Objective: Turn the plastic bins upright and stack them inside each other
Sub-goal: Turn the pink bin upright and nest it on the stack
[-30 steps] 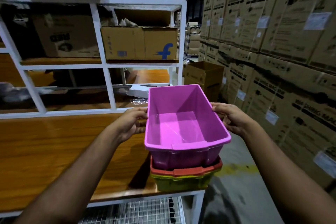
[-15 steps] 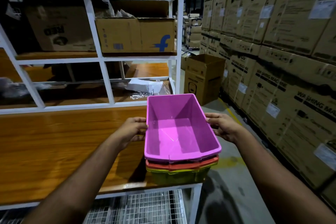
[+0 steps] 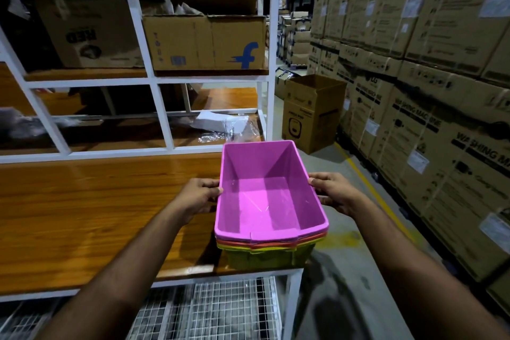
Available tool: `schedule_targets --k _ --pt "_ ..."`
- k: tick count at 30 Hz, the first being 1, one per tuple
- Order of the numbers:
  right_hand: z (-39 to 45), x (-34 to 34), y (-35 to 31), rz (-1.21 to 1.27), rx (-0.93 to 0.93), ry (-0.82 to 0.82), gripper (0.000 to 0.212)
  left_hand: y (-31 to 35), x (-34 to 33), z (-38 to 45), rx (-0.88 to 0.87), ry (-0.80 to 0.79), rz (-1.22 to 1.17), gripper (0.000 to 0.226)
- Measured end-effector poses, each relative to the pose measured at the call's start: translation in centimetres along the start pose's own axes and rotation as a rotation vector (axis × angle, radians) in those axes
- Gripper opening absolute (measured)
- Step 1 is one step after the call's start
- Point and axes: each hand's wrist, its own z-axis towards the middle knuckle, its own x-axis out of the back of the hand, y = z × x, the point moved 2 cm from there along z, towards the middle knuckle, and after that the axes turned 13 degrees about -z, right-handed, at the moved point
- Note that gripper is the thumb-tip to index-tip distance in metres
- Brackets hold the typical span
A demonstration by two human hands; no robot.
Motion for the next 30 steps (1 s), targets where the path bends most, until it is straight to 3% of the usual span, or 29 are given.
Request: schedule_targets --k 23,30 --pt "0.0 -0.5 -0.5 -0.103 0.032 0.030 0.027 -0.3 -0.2 0.7 0.010 0.052 0.031 0.028" --pt "-0.5 -0.6 -0.6 -0.211 0.037 0.080 0.029 -0.2 -0.7 -0.3 0.020 0.105 -0.030 0.015"
